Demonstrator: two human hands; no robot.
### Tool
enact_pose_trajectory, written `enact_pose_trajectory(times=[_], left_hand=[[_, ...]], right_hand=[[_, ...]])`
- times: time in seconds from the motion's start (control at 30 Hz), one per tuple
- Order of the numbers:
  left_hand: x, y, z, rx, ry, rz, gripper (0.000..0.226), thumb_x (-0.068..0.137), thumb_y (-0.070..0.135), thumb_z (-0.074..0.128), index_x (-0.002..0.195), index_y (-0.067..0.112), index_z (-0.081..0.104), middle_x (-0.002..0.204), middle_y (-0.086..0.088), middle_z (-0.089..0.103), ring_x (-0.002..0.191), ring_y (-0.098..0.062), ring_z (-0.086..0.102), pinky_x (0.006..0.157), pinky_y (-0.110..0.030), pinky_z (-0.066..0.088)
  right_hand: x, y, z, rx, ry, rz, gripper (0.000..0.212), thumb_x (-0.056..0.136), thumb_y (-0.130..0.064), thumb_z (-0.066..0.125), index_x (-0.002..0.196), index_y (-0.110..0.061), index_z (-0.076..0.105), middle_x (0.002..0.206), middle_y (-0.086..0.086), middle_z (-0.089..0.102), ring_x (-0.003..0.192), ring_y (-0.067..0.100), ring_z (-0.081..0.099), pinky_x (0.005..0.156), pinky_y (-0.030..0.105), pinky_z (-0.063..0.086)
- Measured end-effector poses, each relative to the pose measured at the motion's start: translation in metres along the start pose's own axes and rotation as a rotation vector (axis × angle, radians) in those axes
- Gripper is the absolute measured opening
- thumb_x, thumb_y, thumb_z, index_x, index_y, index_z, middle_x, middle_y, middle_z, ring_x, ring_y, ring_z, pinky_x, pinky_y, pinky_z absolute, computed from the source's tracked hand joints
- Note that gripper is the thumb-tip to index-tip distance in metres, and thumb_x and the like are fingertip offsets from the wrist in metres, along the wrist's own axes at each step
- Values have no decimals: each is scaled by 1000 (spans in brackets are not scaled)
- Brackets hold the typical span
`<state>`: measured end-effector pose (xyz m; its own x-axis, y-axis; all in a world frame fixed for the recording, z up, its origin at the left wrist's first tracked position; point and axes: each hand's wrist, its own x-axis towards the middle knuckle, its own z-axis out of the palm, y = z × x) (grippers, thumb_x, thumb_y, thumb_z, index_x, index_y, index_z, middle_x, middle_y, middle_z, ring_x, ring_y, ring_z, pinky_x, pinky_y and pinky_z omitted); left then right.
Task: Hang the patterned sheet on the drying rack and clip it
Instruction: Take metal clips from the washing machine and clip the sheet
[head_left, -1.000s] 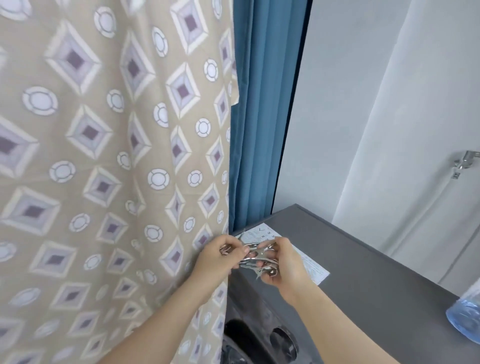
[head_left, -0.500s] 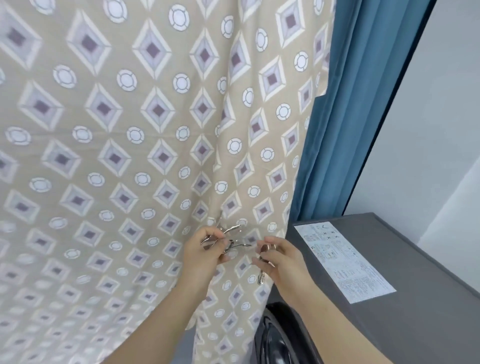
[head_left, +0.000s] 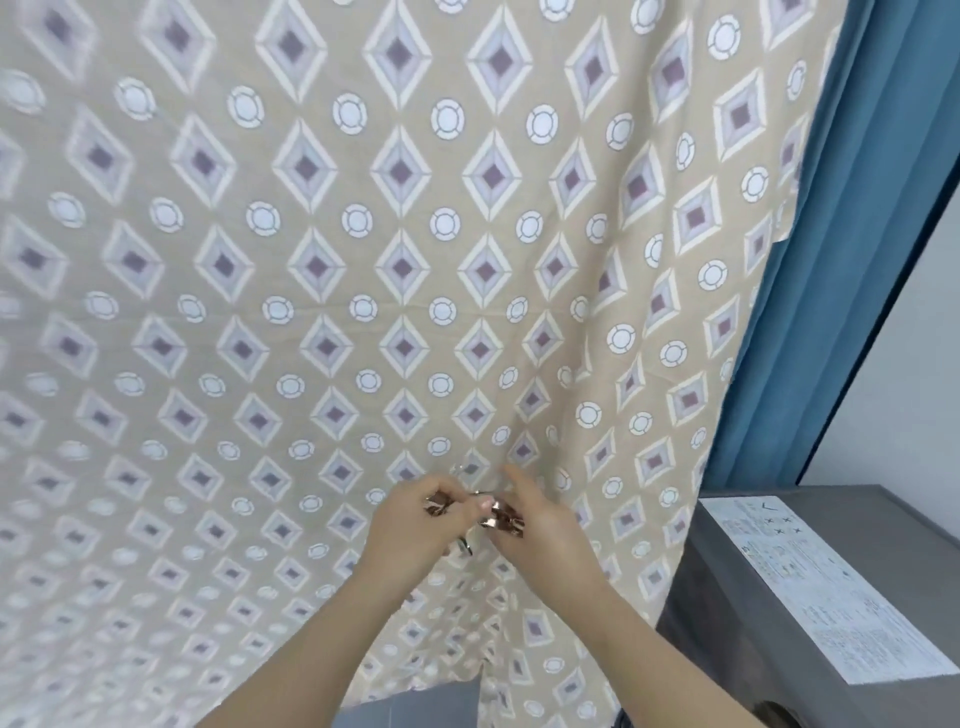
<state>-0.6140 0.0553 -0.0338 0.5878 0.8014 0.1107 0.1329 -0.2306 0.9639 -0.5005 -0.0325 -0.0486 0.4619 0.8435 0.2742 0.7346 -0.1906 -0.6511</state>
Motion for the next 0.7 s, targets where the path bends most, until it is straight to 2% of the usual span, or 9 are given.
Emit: enact_pose_trajectory(times=[0.1, 0.27, 0.33, 0.43, 0.5, 0.57, 0.6, 0.67, 0.7], left_hand=[[3, -5, -20, 117, -18, 2, 11, 72, 27, 78, 71, 20, 70, 71, 1, 63, 63, -10, 56, 63, -29, 46], [9, -9, -42, 150, -96, -34, 13, 76, 31, 74, 71, 20, 70, 64, 10, 61, 51, 4, 52, 55, -14, 41], [12, -10, -48, 162, -101, -49, 14, 77, 32, 72, 70, 20, 68, 65, 10, 60, 50, 4, 51, 54, -15, 40], [19, -10, -57, 142, -82, -74, 15, 77, 30, 72, 66, 21, 66, 66, 5, 56, 56, -8, 48, 59, -22, 39], [24, -8, -63, 129, -67, -69, 14, 79, 28, 69, 68, 20, 66, 63, 4, 53, 54, -11, 45, 59, -23, 37], [29, -5, -68, 84, -23, -57, 12, 82, 25, 67, 73, 18, 68, 59, 5, 51, 50, -9, 43, 54, -20, 36], [30, -3, -69, 41, -3, -53, 11, 83, 23, 66, 75, 16, 69, 57, 5, 49, 47, -7, 42, 50, -16, 35], [33, 4, -69, -57, -2, -53, 11, 84, 19, 65, 80, 11, 71, 59, 3, 51, 50, -9, 44, 47, -15, 34], [34, 6, -68, -89, -16, -56, 11, 85, 18, 65, 80, 12, 71, 60, 1, 52, 52, -11, 45, 49, -17, 35]], right_hand=[[8, -16, 13, -90, -29, -74, 64, 90, -17, 57, 146, -20, 25, 125, -15, 61, 108, 17, 60, 84, 25, 45], [19, -34, 24, -72, -41, -103, 64, 90, -11, 53, 146, -23, 26, 126, -14, 60, 109, 17, 60, 87, 29, 47], [23, -39, 31, -70, -29, -139, 63, 88, -6, 51, 145, -21, 30, 121, -15, 63, 100, 16, 62, 83, 29, 48], [30, -42, 37, -55, 1, -174, 59, 84, -4, 55, 139, -20, 41, 114, -16, 66, 93, 11, 62, 82, 28, 49], [33, -46, 35, 39, 16, -181, 50, 82, -4, 59, 127, -25, 53, 106, -27, 64, 95, 1, 60, 86, 22, 49], [34, -50, 28, 161, 94, -149, 43, 79, -5, 61, 106, -38, 58, 96, -43, 56, 97, -12, 54, 88, 11, 44], [35, -50, 25, 212, 164, -109, 40, 79, -9, 62, 99, -43, 56, 95, -42, 55, 98, -13, 52, 88, 9, 41], [37, -48, 16, 290, 259, 45, 22, 86, -21, 60, 99, -38, 57, 98, -30, 56, 101, -4, 52, 90, 18, 40], [38, -48, 12, 354, 245, 153, 13, 90, -27, 57, 101, -33, 59, 98, -22, 58, 99, 5, 54, 88, 23, 42]])
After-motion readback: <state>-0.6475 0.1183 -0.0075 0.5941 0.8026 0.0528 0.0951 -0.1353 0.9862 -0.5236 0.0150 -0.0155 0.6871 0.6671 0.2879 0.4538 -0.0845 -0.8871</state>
